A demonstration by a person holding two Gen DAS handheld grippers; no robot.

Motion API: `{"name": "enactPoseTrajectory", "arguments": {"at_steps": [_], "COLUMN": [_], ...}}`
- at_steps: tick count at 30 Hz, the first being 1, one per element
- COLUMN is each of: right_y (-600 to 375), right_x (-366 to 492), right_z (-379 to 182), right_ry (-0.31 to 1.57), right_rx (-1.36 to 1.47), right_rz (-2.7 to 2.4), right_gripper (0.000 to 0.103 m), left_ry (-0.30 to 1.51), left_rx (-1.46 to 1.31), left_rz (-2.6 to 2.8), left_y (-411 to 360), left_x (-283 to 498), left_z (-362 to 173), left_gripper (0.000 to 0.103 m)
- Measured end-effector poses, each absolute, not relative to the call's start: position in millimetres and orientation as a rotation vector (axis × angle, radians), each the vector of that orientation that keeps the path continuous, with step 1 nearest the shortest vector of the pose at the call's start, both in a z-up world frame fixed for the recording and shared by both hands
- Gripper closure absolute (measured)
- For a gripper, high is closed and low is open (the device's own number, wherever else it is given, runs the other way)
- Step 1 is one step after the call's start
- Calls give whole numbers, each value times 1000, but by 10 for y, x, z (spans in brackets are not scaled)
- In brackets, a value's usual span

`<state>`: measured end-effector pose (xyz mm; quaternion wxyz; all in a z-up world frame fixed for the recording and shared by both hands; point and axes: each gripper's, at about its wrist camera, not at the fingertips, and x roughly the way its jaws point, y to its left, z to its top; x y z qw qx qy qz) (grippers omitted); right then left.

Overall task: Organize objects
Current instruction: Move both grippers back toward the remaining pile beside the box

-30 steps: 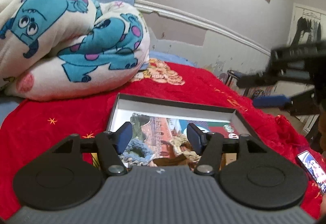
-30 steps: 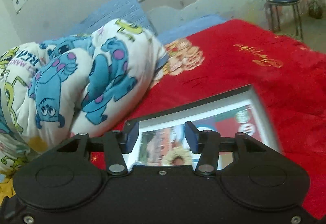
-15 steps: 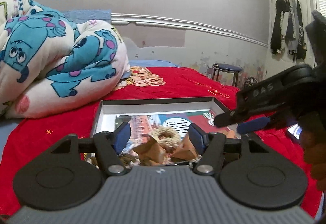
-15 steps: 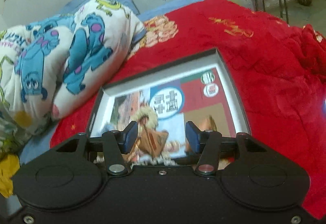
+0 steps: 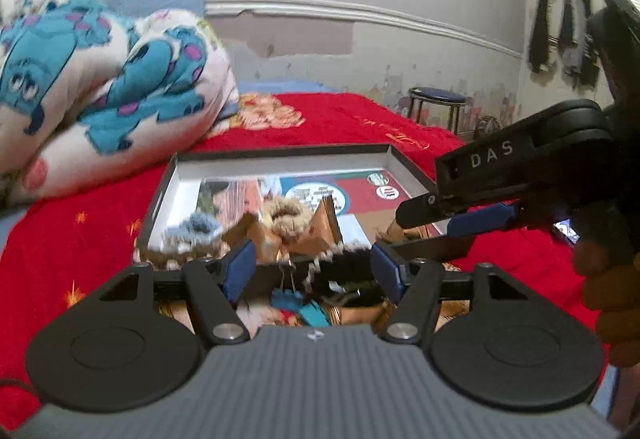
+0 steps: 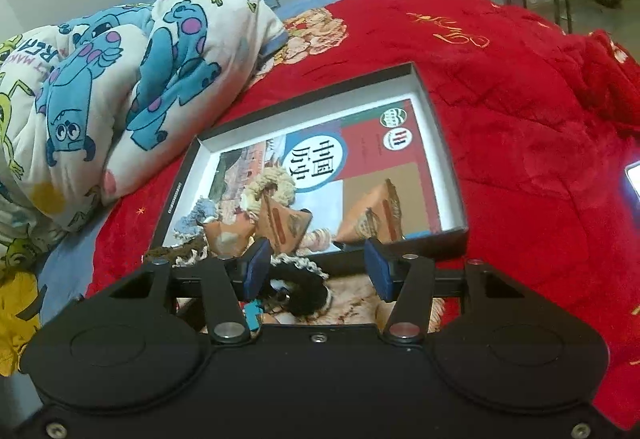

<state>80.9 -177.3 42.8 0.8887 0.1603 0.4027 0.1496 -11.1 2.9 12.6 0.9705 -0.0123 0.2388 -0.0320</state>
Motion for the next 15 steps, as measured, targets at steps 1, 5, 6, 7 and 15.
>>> {"name": "enactPoseTrajectory", "arguments": {"at_steps": [1, 5, 6, 7, 15], "right_y": [-1788, -1845, -1850, -1858, -1828], "right_x": [791, 748, 750, 751, 756], "right_z": [423, 362, 324, 272, 126], "right_ry": [834, 831, 845, 865, 898], "right_rx": [329, 311, 306, 305, 292], "right_rz": [311, 291, 278, 271, 279], "right_gripper": [53, 53, 53, 53, 53], "left_ry": [489, 464, 457, 458, 528], "left_rx": [-38, -27, -16, -11, -25], "left_rz": [-54, -33, -29, -28, -69], "left_y": [12, -123, -167, -207, -445], "left_x": [-140, -295, -331, -360, -512], "left_z": [126, 133, 128, 122, 2], "left_gripper": [27, 27, 27, 27, 27]}}
